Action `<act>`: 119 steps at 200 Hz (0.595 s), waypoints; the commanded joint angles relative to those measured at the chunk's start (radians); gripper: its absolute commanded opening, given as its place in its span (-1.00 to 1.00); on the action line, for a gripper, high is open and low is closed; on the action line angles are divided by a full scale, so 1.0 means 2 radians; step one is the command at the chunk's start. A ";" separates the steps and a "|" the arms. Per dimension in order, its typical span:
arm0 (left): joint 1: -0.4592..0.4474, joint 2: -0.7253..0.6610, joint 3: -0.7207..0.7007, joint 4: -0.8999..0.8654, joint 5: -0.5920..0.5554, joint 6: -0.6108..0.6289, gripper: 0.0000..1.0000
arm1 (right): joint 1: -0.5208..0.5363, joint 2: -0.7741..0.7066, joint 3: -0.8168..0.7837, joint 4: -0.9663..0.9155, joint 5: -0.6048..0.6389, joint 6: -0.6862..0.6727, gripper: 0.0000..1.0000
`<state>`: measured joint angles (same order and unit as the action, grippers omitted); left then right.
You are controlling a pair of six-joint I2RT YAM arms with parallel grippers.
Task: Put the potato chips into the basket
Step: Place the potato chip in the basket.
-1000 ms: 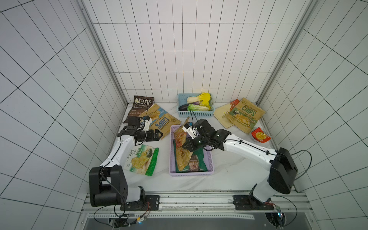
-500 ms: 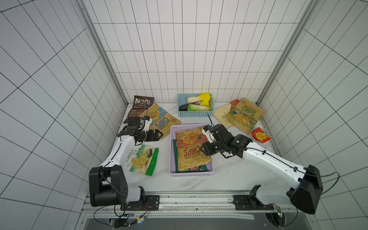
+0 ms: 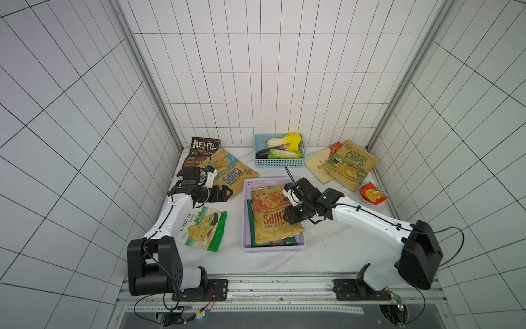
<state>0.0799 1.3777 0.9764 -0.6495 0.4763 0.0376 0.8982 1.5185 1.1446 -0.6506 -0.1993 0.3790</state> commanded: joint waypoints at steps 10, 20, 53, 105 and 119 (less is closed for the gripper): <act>0.002 0.003 0.015 0.000 0.007 0.003 0.95 | 0.013 0.041 0.031 -0.038 0.047 0.006 -0.14; 0.001 0.004 0.015 0.000 0.007 0.003 0.95 | 0.019 0.054 0.037 -0.060 0.062 0.005 -0.13; 0.002 0.005 0.015 0.000 0.007 0.003 0.95 | 0.038 0.092 0.034 -0.051 0.045 0.014 -0.12; 0.002 0.003 0.015 0.000 0.007 0.002 0.95 | 0.071 0.132 0.063 -0.034 -0.020 0.015 -0.12; 0.002 0.003 0.015 0.000 0.007 0.002 0.95 | 0.074 0.119 0.065 -0.022 -0.034 0.010 -0.12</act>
<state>0.0799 1.3777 0.9798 -0.6510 0.4763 0.0376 1.0241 1.7824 1.2263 -0.7136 -0.1871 0.4007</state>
